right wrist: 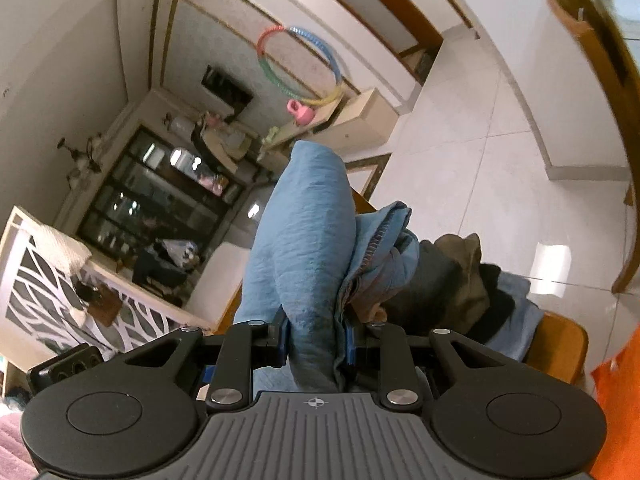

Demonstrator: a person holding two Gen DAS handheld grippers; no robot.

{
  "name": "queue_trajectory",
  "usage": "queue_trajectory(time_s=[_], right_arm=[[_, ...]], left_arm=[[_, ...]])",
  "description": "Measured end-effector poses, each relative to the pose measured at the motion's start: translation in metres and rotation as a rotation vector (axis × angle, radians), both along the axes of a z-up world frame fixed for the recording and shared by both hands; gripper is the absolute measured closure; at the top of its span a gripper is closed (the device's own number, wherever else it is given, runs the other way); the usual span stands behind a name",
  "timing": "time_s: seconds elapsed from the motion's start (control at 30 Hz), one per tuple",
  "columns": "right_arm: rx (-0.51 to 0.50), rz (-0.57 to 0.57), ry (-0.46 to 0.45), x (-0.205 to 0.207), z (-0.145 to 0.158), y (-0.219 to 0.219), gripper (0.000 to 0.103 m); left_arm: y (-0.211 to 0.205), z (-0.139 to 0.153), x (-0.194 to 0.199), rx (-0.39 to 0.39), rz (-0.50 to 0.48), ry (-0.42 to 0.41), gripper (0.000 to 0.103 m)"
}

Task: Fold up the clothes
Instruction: 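Carry the folded shirt with the right gripper to the clothes-stacked chair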

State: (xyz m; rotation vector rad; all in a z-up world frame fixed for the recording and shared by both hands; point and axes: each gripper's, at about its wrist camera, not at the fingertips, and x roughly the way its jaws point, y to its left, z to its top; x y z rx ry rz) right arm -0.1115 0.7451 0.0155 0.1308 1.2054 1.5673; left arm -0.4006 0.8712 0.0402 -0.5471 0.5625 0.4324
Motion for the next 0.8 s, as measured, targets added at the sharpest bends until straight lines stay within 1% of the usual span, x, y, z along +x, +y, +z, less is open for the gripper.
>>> queue_trajectory(time_s=[0.13,0.2,0.3,0.4,0.47,0.63,0.7,0.8], right_arm=[[-0.026,0.083,-0.019,0.026,-0.011,0.055,0.075],[-0.040,0.147,-0.036,0.043,-0.018,0.088,0.075],[-0.056,0.279,-0.051,0.072,-0.030,0.145,0.075],[-0.072,0.433,-0.062,0.091,-0.044,0.202,0.075],[-0.080,0.523,-0.052,0.098,-0.058,0.239,0.075],[-0.075,0.701,-0.008,0.096,-0.092,0.307,0.075],[-0.073,0.754,0.021,0.089,-0.108,0.330,0.075],[-0.082,0.806,0.069,0.078,-0.133,0.360,0.075]], left_arm=[[0.036,-0.017,0.030,-0.020,0.091,0.018,0.028],[0.052,-0.028,0.048,-0.037,0.153,0.025,0.028],[0.076,-0.045,0.074,-0.078,0.266,0.042,0.028],[0.096,-0.059,0.095,-0.115,0.375,0.075,0.028],[0.109,-0.068,0.104,-0.137,0.447,0.101,0.028],[0.138,-0.085,0.110,-0.173,0.578,0.159,0.028],[0.148,-0.090,0.110,-0.179,0.617,0.196,0.028],[0.162,-0.099,0.108,-0.211,0.675,0.248,0.028]])
